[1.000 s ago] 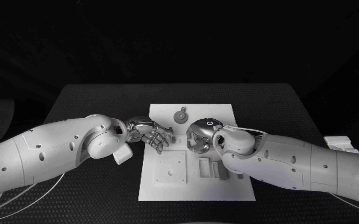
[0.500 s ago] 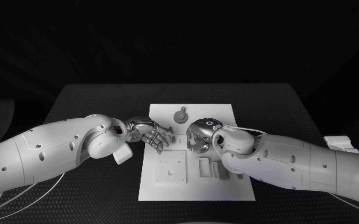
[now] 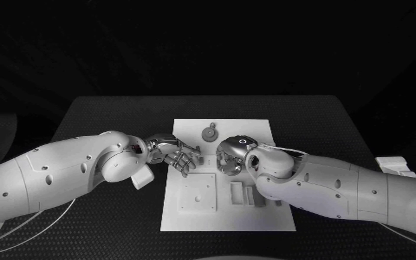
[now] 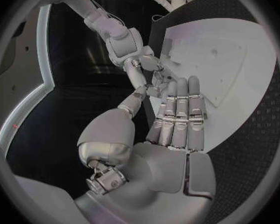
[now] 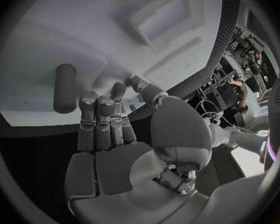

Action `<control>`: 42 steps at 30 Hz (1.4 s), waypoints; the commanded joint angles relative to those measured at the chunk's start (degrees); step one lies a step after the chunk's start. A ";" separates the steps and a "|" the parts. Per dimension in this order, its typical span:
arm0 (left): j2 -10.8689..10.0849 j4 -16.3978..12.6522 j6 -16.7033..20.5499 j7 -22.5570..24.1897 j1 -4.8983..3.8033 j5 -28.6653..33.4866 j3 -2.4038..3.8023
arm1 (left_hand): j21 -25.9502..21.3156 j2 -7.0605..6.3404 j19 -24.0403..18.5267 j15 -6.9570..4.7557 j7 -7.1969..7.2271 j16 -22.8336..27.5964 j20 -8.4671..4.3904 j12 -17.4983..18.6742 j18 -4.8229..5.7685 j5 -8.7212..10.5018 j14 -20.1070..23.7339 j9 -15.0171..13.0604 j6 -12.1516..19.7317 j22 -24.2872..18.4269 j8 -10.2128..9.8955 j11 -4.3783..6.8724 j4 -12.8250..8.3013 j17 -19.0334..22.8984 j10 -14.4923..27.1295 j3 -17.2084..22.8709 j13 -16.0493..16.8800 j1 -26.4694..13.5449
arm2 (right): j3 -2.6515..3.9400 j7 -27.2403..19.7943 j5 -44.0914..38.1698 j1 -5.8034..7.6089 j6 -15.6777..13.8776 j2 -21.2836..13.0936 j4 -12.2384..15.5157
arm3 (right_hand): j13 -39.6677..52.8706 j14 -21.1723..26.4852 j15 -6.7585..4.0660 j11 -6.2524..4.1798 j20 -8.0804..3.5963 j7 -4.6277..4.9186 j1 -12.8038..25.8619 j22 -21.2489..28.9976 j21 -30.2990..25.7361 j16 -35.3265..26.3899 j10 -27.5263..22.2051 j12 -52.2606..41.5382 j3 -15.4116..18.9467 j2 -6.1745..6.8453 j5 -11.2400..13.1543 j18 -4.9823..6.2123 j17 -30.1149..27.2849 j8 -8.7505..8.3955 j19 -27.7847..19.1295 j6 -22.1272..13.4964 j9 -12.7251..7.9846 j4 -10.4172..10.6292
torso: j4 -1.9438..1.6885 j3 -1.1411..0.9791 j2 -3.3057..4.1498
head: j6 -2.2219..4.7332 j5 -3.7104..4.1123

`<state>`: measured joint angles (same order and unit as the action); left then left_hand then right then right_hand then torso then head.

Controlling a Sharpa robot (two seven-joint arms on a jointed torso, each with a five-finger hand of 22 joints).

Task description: Assemble the parts on the task board

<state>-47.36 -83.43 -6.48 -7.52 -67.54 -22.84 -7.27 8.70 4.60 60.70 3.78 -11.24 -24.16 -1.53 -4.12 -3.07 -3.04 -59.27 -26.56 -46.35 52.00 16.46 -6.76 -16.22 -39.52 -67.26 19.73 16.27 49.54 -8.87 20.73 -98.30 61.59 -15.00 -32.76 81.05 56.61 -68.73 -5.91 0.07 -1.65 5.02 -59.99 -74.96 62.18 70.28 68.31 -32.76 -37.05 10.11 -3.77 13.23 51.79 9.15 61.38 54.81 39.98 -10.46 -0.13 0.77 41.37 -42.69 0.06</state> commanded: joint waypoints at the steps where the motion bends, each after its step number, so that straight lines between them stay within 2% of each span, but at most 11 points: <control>1: 0.12 -0.11 -0.93 0.23 -0.01 -0.31 0.01 | 0.01 -0.06 -0.28 0.09 0.04 0.26 -0.23 -0.16 -1.18 0.12 -0.39 0.09 -0.01 0.09 0.28 0.22 -0.35 -0.05 -0.29 -0.11 0.10 0.55 | -0.33 -1.23 0.20 -0.59 0.93 0.44 0.56 | -0.15 -0.18 -0.45 -0.51 -0.49 0.80 0.03 -1.11 0.45 0.49 0.44 -0.43 0.10 -0.68 -0.07 1.77 0.09 0.54 0.05 5.95 0.03 -0.52 | 0.04 0.00 -0.01 | -0.10 0.00; 6: 0.13 -0.11 -0.98 0.21 -0.01 -0.34 0.00 | 0.01 -0.11 -0.28 0.09 0.03 0.28 -0.22 -0.16 -1.17 0.12 -0.40 0.10 0.01 0.09 0.28 0.22 -0.35 -0.08 -0.29 -0.12 0.10 0.62 | -0.33 -1.32 0.20 -0.64 0.83 0.46 0.56 | -0.29 -0.48 -0.62 -0.70 -0.58 0.57 -0.02 -1.12 0.74 0.74 0.87 -0.68 0.17 -1.00 -0.08 1.77 0.15 0.82 0.22 6.47 -0.06 -0.86 | 0.06 0.01 -0.02 | -0.12 -0.01; 16: 0.18 -0.06 -0.98 0.14 -0.01 -0.38 0.00 | 0.02 -0.17 -0.29 0.10 0.00 0.34 -0.22 -0.15 -1.16 0.12 -0.41 0.12 0.07 0.09 0.27 0.21 -0.34 -0.13 -0.28 -0.14 0.12 0.76 | -0.32 -1.46 0.14 -0.66 0.06 0.43 0.53 | -0.41 -0.56 -0.67 -0.75 -0.62 0.52 0.10 -1.10 0.86 0.81 0.97 -0.73 0.25 -0.84 -0.09 1.77 0.16 0.88 0.27 6.58 -0.17 -1.02 | 0.01 0.02 -0.01 | -0.09 0.12; 28: 0.30 0.02 -0.81 0.11 -0.01 -0.38 -0.01 | -0.01 -0.30 -0.34 0.15 -0.06 0.49 -0.16 -0.09 -1.10 0.12 -0.35 0.17 0.18 0.08 0.23 0.15 -0.24 -0.20 -0.17 -0.27 0.12 0.73 | -0.26 -0.71 -0.87 -0.63 -2.04 -1.50 2.91 | -0.57 -0.77 -0.76 -0.85 -0.67 0.42 0.47 -1.08 1.05 0.95 1.25 -0.88 0.35 -0.80 -0.08 1.77 0.18 1.04 0.42 6.88 -0.28 -0.94 | 0.08 0.03 -0.05 | 0.06 0.23; 42: 0.31 -0.08 -0.34 -0.53 -0.01 -0.40 -0.02 | -0.02 -0.32 -0.36 0.16 -0.08 0.55 -0.16 -0.09 -1.10 0.12 -0.35 0.18 0.21 0.07 0.24 0.14 -0.20 -0.25 -0.17 -0.33 0.14 0.72 | 1.12 0.18 -1.95 -0.33 -3.06 -2.97 5.34 | -0.75 -0.98 -0.85 -0.94 -0.73 0.32 0.81 -1.04 1.20 1.04 1.49 -0.96 0.32 -0.71 -0.10 1.77 0.17 1.15 0.57 7.09 -0.40 -0.70 | 0.05 0.02 -0.04 | 0.18 0.39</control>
<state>-47.17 -83.36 -6.59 -7.87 -67.54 -23.13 -7.29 8.70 4.38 60.70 3.78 -11.24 -23.94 -1.53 -4.12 -2.97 -3.04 -59.27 -26.46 -46.35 52.00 16.46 -6.75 -16.38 -39.70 -67.26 19.57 16.35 49.76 -7.85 20.82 -99.13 61.19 -17.55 -35.59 86.04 55.93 -69.50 -6.73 -0.93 -2.05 4.36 -59.81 -74.95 63.13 71.10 69.53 -33.43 -36.69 9.27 -3.77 13.23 51.92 10.53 61.73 61.09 39.67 -11.15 -0.06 0.78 41.32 -42.53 0.44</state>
